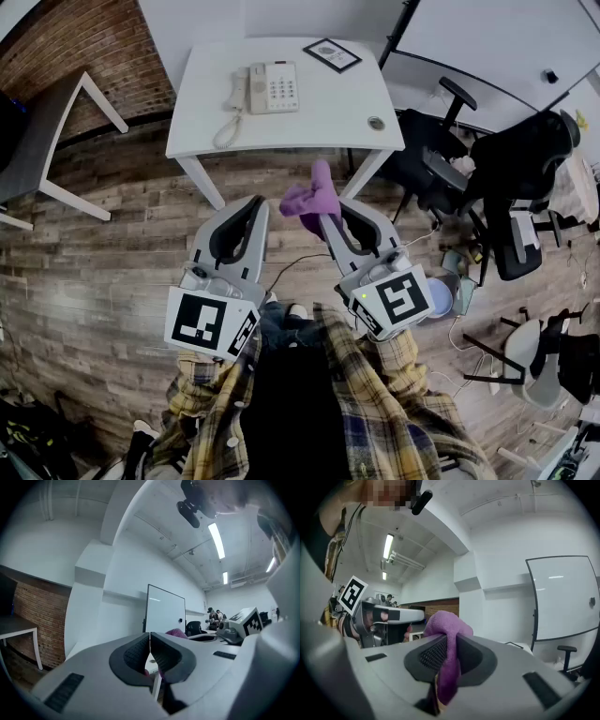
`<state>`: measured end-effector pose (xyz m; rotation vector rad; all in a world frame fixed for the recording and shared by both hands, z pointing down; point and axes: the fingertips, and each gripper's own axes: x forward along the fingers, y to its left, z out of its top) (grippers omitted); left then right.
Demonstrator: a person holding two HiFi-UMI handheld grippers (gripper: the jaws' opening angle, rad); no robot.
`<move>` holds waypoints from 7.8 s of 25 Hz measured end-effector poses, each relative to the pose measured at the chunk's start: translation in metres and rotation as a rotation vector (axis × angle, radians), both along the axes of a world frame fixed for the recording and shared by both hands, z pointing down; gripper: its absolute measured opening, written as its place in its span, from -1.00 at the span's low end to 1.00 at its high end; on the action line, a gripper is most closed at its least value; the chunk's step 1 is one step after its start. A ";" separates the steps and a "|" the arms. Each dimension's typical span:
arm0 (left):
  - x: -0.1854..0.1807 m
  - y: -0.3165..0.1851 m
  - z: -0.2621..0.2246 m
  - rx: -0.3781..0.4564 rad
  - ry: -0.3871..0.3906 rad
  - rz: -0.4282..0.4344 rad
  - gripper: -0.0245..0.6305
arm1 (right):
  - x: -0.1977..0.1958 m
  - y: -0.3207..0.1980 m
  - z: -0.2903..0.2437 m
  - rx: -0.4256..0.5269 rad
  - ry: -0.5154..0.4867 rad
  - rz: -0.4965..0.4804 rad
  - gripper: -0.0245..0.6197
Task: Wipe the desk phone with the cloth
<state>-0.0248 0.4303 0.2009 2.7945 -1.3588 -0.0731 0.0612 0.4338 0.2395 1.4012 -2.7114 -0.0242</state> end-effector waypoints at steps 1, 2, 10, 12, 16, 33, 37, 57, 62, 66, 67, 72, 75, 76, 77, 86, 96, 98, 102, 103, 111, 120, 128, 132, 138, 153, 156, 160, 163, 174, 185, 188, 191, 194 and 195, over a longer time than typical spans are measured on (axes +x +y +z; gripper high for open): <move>0.002 0.001 0.000 0.000 -0.001 -0.001 -0.87 | 0.001 0.001 0.000 0.000 0.000 -0.002 -0.74; 0.003 0.002 0.000 -0.001 -0.003 -0.001 -0.87 | 0.002 0.002 0.000 0.000 -0.001 -0.003 -0.74; 0.006 0.016 0.002 -0.003 -0.016 -0.031 -0.87 | 0.013 0.016 0.005 -0.012 -0.032 -0.009 -0.74; 0.007 0.021 0.003 -0.003 -0.014 -0.044 -0.87 | 0.017 0.021 0.006 -0.009 -0.039 -0.016 -0.74; 0.003 0.026 0.007 -0.009 -0.026 -0.069 -0.87 | 0.021 0.028 0.010 -0.016 -0.052 -0.022 -0.74; 0.006 -0.038 0.011 0.003 -0.025 -0.099 -0.87 | 0.031 -0.032 0.026 -0.040 -0.049 -0.028 -0.74; 0.002 -0.089 0.010 0.002 -0.023 -0.085 -0.87 | 0.023 -0.082 0.024 -0.042 -0.051 -0.026 -0.74; -0.060 -0.330 0.034 -0.112 -0.008 0.009 -0.87 | -0.037 -0.315 0.043 -0.155 -0.035 0.066 -0.74; -0.067 -0.354 0.050 -0.161 0.000 0.004 -0.87 | -0.032 -0.337 0.057 -0.206 -0.032 0.092 -0.74; -0.068 -0.375 0.058 -0.175 0.010 -0.009 -0.87 | -0.028 -0.357 0.066 -0.223 -0.018 0.093 -0.74; -0.068 -0.381 0.059 -0.175 0.012 -0.013 -0.87 | -0.027 -0.363 0.066 -0.222 -0.015 0.091 -0.74; -0.059 -0.417 0.054 -0.155 0.017 -0.029 -0.87 | -0.016 -0.400 0.063 -0.205 -0.010 0.078 -0.74; -0.047 -0.440 0.049 -0.143 0.018 -0.032 -0.87 | -0.006 -0.423 0.060 -0.193 0.001 0.072 -0.74; -0.043 -0.448 0.046 -0.139 0.018 -0.035 -0.87 | -0.003 -0.431 0.059 -0.189 0.002 0.067 -0.74; -0.039 -0.456 0.044 -0.134 0.016 -0.038 -0.87 | 0.001 -0.440 0.058 -0.188 0.000 0.062 -0.74; -0.010 -0.520 0.026 -0.129 0.002 -0.082 -0.87 | 0.022 -0.513 0.043 -0.183 -0.011 -0.012 -0.74; -0.007 -0.556 0.046 -0.200 -0.008 -0.144 -0.87 | 0.029 -0.556 0.044 -0.200 -0.014 -0.074 -0.74; -0.008 -0.559 0.049 -0.213 -0.010 -0.142 -0.87 | 0.027 -0.559 0.045 -0.204 -0.013 -0.073 -0.74; -0.016 -0.566 0.061 -0.249 -0.007 -0.142 -0.87 | 0.022 -0.562 0.047 -0.212 -0.009 -0.066 -0.74; -0.018 -0.568 0.065 -0.261 -0.006 -0.143 -0.87 | 0.021 -0.562 0.048 -0.216 -0.009 -0.063 -0.74; -0.028 -0.573 0.135 -0.494 0.032 -0.090 -0.86 | 0.015 -0.566 0.063 -0.249 0.002 -0.044 -0.74; -0.037 -0.556 0.238 -0.814 0.079 -0.084 -0.86 | 0.014 -0.570 0.087 -0.304 0.015 -0.035 -0.74; -0.039 -0.539 0.280 -0.941 0.056 -0.073 -0.86 | 0.006 -0.576 0.100 -0.343 0.019 -0.058 -0.74; -0.038 -0.534 0.294 -0.973 0.055 -0.083 -0.86 | 0.004 -0.578 0.101 -0.344 0.029 -0.069 -0.74; -0.031 -0.528 0.304 -1.009 0.058 -0.038 -0.70 | 0.003 -0.578 0.105 -0.356 0.028 -0.070 -0.74; -0.020 -0.523 0.324 -1.102 -0.068 0.065 -0.55 | -0.009 -0.576 0.127 -0.404 0.069 -0.099 -0.73; -0.019 -0.522 0.324 -1.116 -0.074 0.079 -0.55 | -0.026 -0.578 0.137 -0.402 0.121 -0.148 -0.74; -0.020 -0.521 0.325 -1.128 -0.063 0.083 -0.55 | -0.066 -0.585 0.156 -0.414 0.174 -0.252 -0.74; -0.019 -0.522 0.325 -1.132 -0.061 0.085 -0.55 | -0.091 -0.592 0.179 -0.468 0.177 -0.318 -0.74; -0.019 -0.521 0.324 -1.139 -0.054 0.088 -0.55 | -0.106 -0.599 0.239 -0.579 0.282 -0.340 -0.74; -0.021 -0.523 0.327 -1.155 -0.034 0.062 -0.49 | -0.084 -0.603 0.240 -0.610 0.272 -0.304 -0.74; -0.020 -0.522 0.326 -1.151 -0.036 0.062 -0.49 | -0.076 -0.601 0.237 -0.619 0.263 -0.281 -0.74; -0.019 -0.522 0.325 -1.151 -0.035 0.064 -0.49 | -0.064 -0.600 0.235 -0.628 0.243 -0.254 -0.74; -0.018 -0.523 0.325 -1.145 -0.034 0.068 -0.49 | -0.042 -0.598 0.237 -0.645 0.248 -0.218 -0.74; -0.018 -0.524 0.325 -1.146 -0.034 0.069 -0.49 | -0.033 -0.598 0.239 -0.652 0.243 -0.202 -0.74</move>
